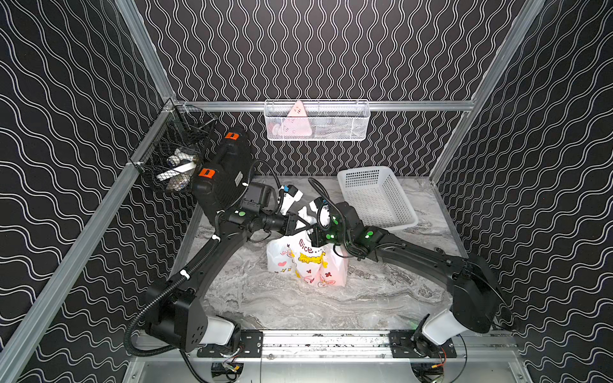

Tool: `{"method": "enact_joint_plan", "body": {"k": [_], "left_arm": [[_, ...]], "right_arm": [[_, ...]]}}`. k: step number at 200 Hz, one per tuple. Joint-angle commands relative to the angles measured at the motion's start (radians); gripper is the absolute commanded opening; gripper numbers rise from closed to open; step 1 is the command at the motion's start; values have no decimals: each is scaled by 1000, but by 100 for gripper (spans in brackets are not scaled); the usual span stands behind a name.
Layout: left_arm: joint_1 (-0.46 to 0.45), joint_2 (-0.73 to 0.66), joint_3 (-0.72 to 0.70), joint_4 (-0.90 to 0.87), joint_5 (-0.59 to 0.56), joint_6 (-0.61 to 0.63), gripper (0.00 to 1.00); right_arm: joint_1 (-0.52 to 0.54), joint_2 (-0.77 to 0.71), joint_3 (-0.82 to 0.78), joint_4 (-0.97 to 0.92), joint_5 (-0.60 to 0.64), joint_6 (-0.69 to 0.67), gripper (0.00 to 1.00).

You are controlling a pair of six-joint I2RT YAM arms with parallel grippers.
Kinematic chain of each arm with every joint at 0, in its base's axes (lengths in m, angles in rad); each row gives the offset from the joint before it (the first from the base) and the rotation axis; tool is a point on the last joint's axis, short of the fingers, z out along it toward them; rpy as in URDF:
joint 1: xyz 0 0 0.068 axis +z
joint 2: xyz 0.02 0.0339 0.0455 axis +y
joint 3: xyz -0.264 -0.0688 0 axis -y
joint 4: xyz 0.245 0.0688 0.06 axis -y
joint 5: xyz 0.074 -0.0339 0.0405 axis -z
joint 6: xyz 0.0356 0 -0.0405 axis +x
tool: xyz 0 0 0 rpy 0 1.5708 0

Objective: Place the oranges into plastic bags & tie knots
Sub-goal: Tie the plastic bag at the center of the board.

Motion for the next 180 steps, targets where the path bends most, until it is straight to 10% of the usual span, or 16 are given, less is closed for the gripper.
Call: {"method": "enact_joint_plan", "body": {"k": [1, 92, 129, 180], "left_arm": [[-22, -8, -1, 77, 13, -32, 7], [-47, -51, -2, 8, -94, 73, 0], [-47, -76, -14, 22, -166, 104, 0], [-46, -36, 45, -44, -130, 207, 0]], "right_arm": [[12, 22, 22, 221, -48, -39, 0], [13, 29, -70, 517, 161, -36, 0], [13, -36, -63, 331, 72, -70, 38], [6, -266, -83, -133, -84, -139, 53]]}}
